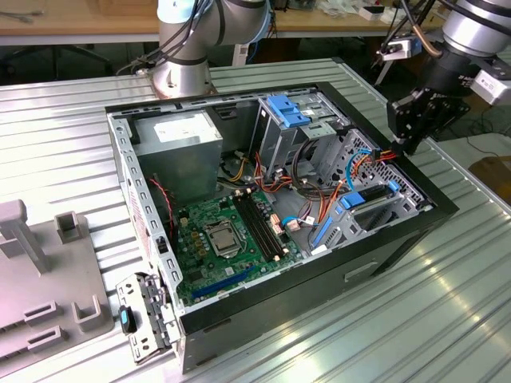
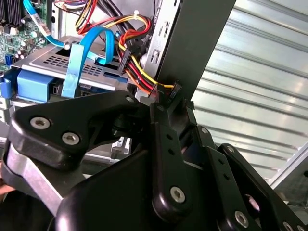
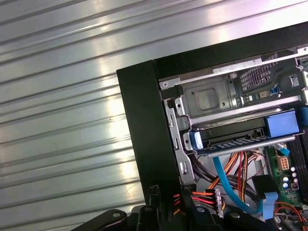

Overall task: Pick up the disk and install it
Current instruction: 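Insert the first disk wire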

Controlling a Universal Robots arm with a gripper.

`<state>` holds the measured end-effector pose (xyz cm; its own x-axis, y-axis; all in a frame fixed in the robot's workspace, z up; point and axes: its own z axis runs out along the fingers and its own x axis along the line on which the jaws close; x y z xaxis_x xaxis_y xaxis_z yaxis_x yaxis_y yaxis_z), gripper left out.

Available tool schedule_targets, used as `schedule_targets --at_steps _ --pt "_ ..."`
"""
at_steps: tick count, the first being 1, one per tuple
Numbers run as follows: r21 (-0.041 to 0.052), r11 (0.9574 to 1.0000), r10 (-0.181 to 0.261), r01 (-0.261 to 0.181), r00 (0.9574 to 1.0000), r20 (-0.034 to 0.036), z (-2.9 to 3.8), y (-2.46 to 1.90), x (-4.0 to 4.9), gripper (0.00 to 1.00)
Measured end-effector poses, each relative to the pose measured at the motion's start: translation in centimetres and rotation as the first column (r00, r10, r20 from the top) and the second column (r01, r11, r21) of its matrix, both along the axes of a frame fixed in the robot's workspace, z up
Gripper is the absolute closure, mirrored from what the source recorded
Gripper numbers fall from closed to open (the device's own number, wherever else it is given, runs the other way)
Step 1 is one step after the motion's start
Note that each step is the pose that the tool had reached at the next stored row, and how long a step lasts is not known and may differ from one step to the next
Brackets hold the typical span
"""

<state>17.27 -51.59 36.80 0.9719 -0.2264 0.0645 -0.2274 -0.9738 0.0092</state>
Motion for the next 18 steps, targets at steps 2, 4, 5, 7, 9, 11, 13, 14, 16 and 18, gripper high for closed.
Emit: schedule_targets --at_steps 2,4,5,7,9,11,13,14,16,18 --pt "-0.0001 1.0 0.0 0.0 1.0 0.0 -0.01 0.0 0.0 0.7" --pt "0.0 1.0 0.0 0.0 1.0 0.0 -0.02 0.01 0.0 0.7" --pt "-0.0001 1.0 0.0 0.0 1.0 0.0 -0.02 0.01 0.0 0.71" --pt "-0.0001 1.0 0.0 0.0 1.0 0.0 -0.02 0.01 0.0 0.78" --pt "-0.0002 1.0 0.0 0.0 1.0 0.0 -0.02 0.01 0.0 0.78" --pt "-0.0001 1.0 0.0 0.0 1.0 0.0 -0.02 0.01 0.0 0.78" --pt "0.0 1.0 0.0 0.0 1.0 0.0 -0.04 0.01 0.0 0.78" --pt "0.0 1.0 0.0 0.0 1.0 0.0 -0.07 0.01 0.0 0.78" --pt "-0.0001 1.0 0.0 0.0 1.0 0.0 -0.08 0.01 0.0 0.78" --pt "-0.0003 1.0 0.0 0.0 1.0 0.0 -0.1 0.01 0.0 0.78"
